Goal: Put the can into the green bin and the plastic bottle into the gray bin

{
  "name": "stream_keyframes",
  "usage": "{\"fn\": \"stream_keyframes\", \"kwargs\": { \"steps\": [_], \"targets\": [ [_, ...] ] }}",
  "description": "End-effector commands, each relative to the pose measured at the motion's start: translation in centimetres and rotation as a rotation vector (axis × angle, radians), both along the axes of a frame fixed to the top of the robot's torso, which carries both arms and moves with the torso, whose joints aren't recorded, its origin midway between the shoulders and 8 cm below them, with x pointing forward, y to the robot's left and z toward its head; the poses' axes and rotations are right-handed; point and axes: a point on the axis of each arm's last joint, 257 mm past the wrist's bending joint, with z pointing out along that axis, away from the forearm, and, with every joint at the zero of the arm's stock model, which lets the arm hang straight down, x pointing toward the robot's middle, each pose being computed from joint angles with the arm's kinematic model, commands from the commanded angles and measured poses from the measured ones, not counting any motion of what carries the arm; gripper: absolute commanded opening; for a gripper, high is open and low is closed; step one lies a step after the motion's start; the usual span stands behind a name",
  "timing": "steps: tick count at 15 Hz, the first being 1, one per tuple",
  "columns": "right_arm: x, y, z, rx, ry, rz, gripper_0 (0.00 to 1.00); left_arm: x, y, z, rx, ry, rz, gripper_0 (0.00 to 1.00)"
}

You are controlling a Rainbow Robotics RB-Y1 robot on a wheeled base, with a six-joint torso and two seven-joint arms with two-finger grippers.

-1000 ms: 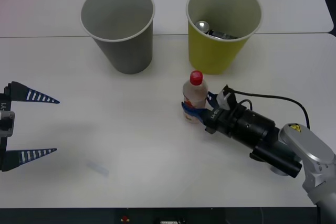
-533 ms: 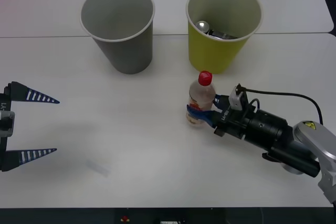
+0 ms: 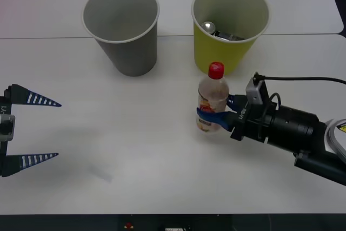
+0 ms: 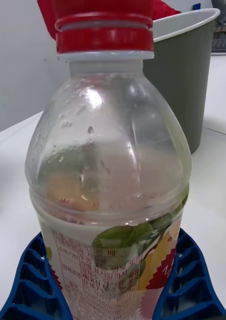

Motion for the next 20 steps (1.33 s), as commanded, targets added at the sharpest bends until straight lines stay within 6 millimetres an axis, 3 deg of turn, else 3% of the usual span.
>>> {"fn": "stream_keyframes", "kwargs": {
  "steps": [1,9,16,20],
  "targets": [
    [-1.3,0.4,1.8,-0.018,0.077,-0.008,0.00,0.0,0.0,0.0,0.000,0.000,0.000,1.00],
    [-3.9,1.5,7.4,-0.144,0.230,-0.080,0.00,0.0,0.0,0.0,0.000,0.000,0.000,1.00],
    [-4.1,3.1,11.1,-0.351,0.134,-0.026,0.00,0.0,0.0,0.0,0.000,0.000,0.000,1.00],
    [-3.9,4.8,14.1,-0.433,0.081,0.003,0.00,0.0,0.0,0.0,0.000,0.000,0.000,1.00]
  ]
}}
